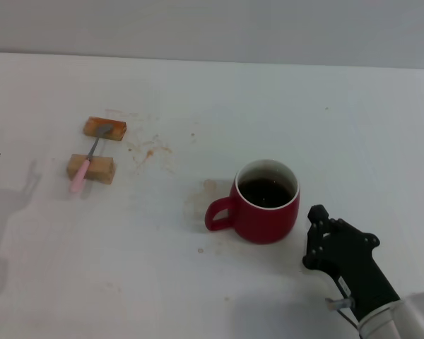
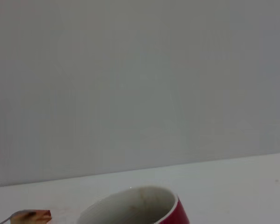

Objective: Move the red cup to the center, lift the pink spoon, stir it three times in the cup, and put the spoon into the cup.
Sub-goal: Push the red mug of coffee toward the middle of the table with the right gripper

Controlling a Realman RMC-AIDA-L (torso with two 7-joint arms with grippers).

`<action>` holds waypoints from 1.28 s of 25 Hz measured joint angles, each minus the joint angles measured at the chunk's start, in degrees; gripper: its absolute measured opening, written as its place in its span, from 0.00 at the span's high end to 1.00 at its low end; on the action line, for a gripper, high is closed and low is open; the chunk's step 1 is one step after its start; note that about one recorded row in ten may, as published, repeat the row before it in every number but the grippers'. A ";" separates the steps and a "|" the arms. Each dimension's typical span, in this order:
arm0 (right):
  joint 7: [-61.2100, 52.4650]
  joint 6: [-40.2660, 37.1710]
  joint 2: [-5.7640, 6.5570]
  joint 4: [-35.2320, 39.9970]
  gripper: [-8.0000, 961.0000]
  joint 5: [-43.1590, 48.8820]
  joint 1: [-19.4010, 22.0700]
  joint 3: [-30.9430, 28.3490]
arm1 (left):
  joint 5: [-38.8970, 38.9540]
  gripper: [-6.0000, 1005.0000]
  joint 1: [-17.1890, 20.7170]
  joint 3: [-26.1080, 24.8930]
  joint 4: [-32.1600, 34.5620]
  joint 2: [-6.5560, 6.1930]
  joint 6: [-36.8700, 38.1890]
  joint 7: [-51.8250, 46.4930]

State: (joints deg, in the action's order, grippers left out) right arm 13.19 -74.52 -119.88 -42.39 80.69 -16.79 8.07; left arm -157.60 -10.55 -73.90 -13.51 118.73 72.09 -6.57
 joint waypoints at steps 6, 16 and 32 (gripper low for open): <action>0.07 0.84 0.00 -0.11 0.99 0.62 -0.07 0.28 | -0.08 0.14 0.26 -0.02 -0.21 0.05 0.00 -0.06; -0.11 6.12 0.00 0.34 0.99 0.77 -3.20 -0.74 | -0.22 0.14 0.45 0.08 0.09 0.10 -0.02 -1.47; -0.11 3.31 0.19 1.14 0.99 1.39 -1.32 -0.82 | -0.24 0.14 1.37 1.74 -0.47 0.09 0.07 -1.69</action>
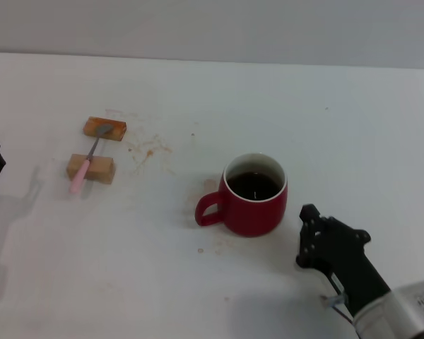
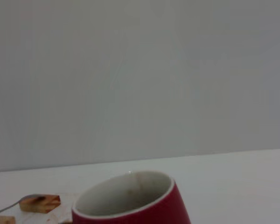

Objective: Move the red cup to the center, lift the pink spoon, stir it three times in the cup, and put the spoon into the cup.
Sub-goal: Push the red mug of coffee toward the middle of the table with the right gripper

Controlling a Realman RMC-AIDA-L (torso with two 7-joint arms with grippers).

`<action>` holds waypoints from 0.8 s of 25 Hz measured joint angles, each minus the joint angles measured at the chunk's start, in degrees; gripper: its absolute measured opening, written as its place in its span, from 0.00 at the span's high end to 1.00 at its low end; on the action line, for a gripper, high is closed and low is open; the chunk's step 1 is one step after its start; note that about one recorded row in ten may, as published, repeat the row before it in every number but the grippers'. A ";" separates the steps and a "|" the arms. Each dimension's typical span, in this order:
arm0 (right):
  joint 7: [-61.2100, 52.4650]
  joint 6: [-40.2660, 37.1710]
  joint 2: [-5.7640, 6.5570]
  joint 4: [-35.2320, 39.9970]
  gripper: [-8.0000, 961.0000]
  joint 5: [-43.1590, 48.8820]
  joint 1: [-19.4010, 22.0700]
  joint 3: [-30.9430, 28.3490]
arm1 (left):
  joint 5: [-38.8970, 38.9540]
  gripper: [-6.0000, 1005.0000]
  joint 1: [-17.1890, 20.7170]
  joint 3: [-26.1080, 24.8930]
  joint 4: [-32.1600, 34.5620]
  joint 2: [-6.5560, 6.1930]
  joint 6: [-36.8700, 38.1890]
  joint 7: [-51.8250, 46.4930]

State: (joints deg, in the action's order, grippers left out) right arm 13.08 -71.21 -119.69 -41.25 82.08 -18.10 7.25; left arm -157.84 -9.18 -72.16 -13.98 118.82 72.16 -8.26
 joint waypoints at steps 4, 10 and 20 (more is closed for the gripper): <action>0.28 -0.51 -0.05 0.12 0.99 2.14 1.91 -0.07 | 0.04 0.14 0.05 0.82 -0.08 0.00 0.22 0.00; 0.37 -1.00 -0.08 0.68 0.99 2.96 2.26 0.06 | 0.08 0.14 0.19 1.30 -0.08 0.00 0.66 0.00; 0.08 -0.55 -0.18 0.52 0.99 3.01 1.91 -0.20 | 0.14 0.14 0.47 1.32 -0.09 -0.14 1.55 0.00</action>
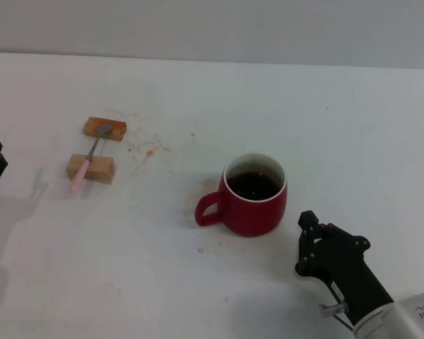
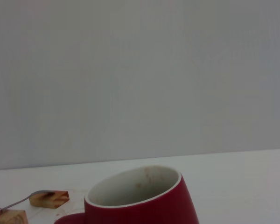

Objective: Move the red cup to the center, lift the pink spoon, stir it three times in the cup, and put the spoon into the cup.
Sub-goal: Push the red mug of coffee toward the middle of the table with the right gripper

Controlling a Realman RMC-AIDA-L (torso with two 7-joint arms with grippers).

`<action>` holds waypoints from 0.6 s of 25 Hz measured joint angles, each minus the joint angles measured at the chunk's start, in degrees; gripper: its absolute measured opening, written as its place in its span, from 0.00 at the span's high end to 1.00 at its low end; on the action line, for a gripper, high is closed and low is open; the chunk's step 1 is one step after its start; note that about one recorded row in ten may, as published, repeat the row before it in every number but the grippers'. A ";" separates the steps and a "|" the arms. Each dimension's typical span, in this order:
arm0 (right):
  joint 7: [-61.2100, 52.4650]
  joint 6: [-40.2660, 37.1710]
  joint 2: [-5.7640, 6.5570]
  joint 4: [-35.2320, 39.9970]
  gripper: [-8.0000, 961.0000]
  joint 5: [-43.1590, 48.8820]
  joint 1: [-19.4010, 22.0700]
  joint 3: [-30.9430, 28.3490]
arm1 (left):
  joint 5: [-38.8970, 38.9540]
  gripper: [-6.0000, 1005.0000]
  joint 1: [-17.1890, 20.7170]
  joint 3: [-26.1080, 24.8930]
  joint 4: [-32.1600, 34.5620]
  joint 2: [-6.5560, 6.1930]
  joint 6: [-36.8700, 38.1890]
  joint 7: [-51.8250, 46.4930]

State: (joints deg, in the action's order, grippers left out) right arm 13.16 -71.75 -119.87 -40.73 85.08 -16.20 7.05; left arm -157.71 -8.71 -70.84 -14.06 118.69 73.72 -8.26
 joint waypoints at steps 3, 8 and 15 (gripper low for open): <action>-0.06 0.10 -0.01 0.07 0.99 0.00 -0.50 -0.34 | 0.02 0.14 0.02 0.00 0.29 0.01 0.02 0.00; -0.08 1.29 -0.01 -0.02 0.99 0.00 -2.09 -1.96 | 0.04 0.14 -0.14 0.00 0.47 0.05 -0.05 0.00; -0.22 5.00 -0.01 0.59 0.99 0.00 -4.63 -4.64 | 0.03 0.14 0.09 0.00 0.02 0.13 0.45 -0.67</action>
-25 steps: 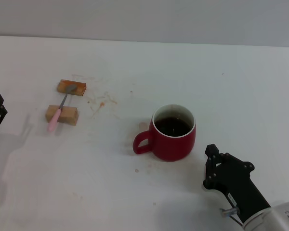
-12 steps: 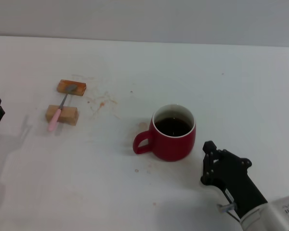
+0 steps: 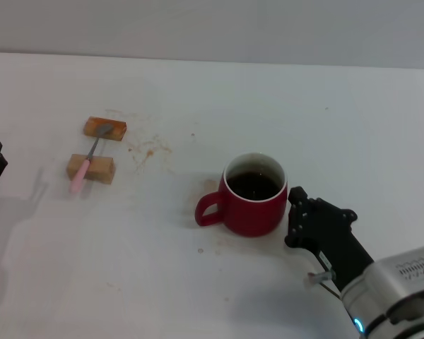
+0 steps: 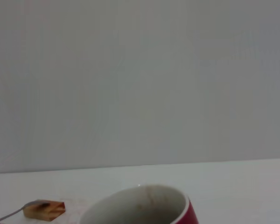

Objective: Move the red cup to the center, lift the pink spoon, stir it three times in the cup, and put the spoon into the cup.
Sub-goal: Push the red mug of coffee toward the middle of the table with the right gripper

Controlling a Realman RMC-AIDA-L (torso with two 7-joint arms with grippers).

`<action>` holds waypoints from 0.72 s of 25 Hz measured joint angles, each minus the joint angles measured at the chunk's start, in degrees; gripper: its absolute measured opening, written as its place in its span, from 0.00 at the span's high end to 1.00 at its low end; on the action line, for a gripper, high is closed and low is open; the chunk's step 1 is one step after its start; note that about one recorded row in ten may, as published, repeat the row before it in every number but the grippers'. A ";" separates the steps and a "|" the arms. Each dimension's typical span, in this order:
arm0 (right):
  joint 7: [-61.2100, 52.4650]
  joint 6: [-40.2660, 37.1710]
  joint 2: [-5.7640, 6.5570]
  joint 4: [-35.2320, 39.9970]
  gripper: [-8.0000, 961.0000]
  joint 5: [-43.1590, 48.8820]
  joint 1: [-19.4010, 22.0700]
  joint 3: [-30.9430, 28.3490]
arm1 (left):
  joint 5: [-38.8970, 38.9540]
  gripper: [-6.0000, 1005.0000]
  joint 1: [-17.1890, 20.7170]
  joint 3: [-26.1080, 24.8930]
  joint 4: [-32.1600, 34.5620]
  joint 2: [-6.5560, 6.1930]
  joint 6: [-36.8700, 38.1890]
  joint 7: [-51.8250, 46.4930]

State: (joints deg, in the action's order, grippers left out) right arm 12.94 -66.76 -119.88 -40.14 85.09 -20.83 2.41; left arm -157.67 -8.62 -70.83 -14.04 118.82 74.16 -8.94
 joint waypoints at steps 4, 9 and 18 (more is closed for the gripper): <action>-0.10 1.17 0.00 0.54 0.99 0.00 -1.56 -0.66 | -0.01 0.14 -0.04 0.00 -0.02 -0.03 0.52 -1.09; -1.73 1.69 0.04 0.96 0.99 0.10 -3.09 -1.12 | -0.01 0.14 0.02 0.00 -0.02 -0.12 0.81 -1.17; -7.39 1.90 0.09 4.32 0.99 1.85 -5.37 -1.10 | -0.01 0.14 -0.13 0.00 0.02 -0.17 0.92 -1.27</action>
State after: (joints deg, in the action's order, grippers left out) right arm 5.54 -64.86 -119.79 -35.82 86.94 -26.20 1.31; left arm -157.68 -8.75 -70.84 -14.02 118.65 75.08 -10.21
